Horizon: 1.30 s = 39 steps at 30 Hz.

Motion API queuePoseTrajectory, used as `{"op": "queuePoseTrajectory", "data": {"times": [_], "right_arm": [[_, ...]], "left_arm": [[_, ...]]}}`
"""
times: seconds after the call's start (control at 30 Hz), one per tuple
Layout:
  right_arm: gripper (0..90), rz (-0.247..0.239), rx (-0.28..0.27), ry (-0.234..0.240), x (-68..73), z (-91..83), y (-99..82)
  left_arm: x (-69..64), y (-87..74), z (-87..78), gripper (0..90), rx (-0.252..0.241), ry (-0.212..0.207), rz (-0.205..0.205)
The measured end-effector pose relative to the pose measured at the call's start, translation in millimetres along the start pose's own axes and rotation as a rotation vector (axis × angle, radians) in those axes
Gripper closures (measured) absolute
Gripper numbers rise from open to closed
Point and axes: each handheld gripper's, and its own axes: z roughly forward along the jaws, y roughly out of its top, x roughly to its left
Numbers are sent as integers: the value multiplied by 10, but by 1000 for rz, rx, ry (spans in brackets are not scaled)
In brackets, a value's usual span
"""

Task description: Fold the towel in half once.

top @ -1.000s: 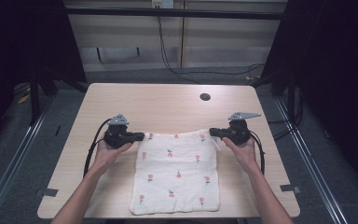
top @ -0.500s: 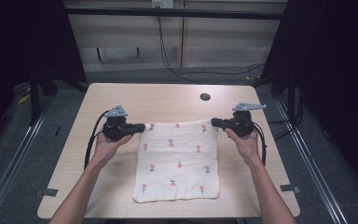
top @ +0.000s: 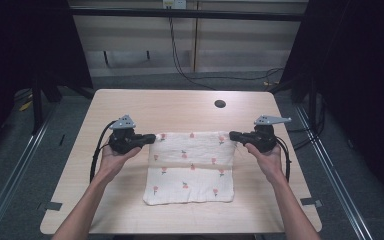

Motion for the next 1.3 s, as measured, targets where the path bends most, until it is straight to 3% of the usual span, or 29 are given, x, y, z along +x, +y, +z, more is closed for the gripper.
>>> {"op": "queuePoseTrajectory", "data": {"times": [0.1, 0.3, 0.47, 0.53, 0.63, 0.77, 0.9, 1.0, 1.3], "right_arm": [[879, -19, 21, 20, 52, -43, -23], [878, -58, 15, 30, 179, -217, 1], [877, -60, -5, 42, 219, -300, 15], [873, -66, 4, 71, 252, -315, -25], [873, -84, 41, 82, 317, -345, -109], [874, -96, 58, 106, 420, -403, -195], [873, -115, 89, 131, 529, -420, -285], [869, -113, 116, 161, 603, -409, -402], [870, -100, 146, 187, 673, -391, -617]], "left_arm": [[-50, 12, -75, 866, -17, -10, 15], [-216, 11, -184, 866, -1, -15, 67], [-295, -35, -231, 865, 1, -26, 81], [-317, -72, -230, 865, 13, -37, 89], [-392, -153, -201, 865, 58, -46, 109], [-450, -211, -222, 863, 77, -82, 113], [-504, -294, -280, 857, 110, -81, 133], [-553, -378, -314, 853, 117, -86, 134], [-693, -586, -334, 839, 151, -142, 144]]}}
